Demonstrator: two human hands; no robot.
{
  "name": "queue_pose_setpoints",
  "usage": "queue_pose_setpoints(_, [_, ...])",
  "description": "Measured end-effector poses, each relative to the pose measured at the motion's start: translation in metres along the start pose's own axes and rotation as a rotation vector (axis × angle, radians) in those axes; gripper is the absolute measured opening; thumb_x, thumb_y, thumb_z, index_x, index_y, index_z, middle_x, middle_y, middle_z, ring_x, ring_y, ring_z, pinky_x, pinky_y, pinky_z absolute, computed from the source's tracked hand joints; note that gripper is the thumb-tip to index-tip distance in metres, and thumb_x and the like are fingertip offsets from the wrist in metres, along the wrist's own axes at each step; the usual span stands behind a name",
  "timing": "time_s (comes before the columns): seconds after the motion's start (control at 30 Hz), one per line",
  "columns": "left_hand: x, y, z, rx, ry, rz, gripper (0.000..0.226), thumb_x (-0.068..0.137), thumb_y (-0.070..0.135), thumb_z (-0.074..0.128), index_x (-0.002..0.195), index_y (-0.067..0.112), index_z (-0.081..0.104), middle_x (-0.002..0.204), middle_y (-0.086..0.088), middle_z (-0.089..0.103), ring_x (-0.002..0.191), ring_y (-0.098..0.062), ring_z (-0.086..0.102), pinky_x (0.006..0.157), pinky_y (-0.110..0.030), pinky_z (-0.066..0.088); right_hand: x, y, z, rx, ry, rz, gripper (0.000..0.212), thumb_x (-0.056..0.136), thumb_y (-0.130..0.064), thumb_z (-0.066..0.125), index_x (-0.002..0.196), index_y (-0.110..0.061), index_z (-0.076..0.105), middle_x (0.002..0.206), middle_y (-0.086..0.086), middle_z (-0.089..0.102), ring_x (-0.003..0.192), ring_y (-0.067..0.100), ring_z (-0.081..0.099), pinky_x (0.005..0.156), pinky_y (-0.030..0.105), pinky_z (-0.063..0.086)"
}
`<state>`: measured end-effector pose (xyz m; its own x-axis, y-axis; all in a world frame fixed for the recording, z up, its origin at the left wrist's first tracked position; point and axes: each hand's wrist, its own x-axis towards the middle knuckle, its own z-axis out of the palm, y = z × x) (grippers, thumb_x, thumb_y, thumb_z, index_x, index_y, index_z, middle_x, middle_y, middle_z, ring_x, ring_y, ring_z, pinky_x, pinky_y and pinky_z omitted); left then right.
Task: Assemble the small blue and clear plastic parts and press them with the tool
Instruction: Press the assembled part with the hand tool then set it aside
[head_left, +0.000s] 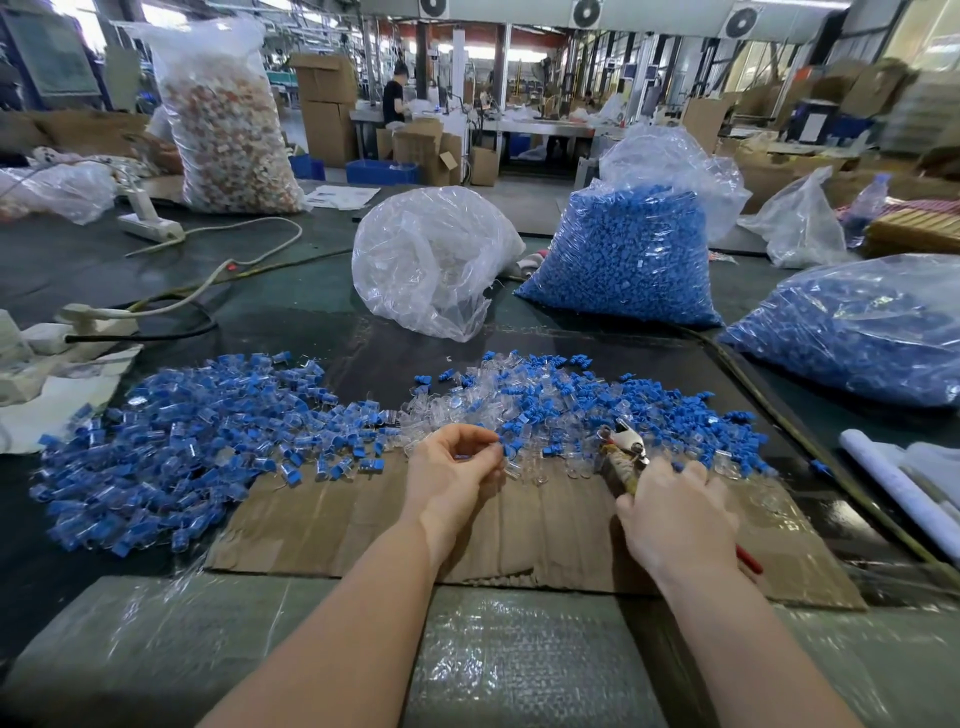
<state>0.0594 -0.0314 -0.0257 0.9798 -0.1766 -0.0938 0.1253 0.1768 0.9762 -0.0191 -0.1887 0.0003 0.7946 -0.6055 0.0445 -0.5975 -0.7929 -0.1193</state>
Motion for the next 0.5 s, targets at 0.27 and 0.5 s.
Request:
queue_pose_setpoints(0.27, [0.006,-0.002,0.000,-0.078,0.046,-0.028,0.011,0.084,-0.003,0.062,0.086,0.007,0.065,0.067,-0.004,0.068,0.057,-0.010,0.063,0.052,-0.022,0.053,-0.012,-0.023,-0.027,0.413,-0.248,-0.350,0.025,0.097,-0.032,0.041,0.075,-0.019,0.042,0.075,-0.003,0.047,0.063,0.010,0.043,0.051,0.023,0.028])
queue_pose_setpoints(0.5, [0.008,-0.004,0.000,-0.131,0.069,-0.013,0.014,0.083,-0.006,0.062,0.079,0.008,0.064,0.064,-0.004,0.067,0.054,-0.008,0.063,0.048,-0.020,0.051,-0.018,-0.036,-0.042,0.533,-0.517,-0.304,0.027,0.092,-0.024,0.046,0.067,-0.018,0.041,0.059,-0.003,0.040,0.051,0.011,0.037,0.046,0.024,0.025])
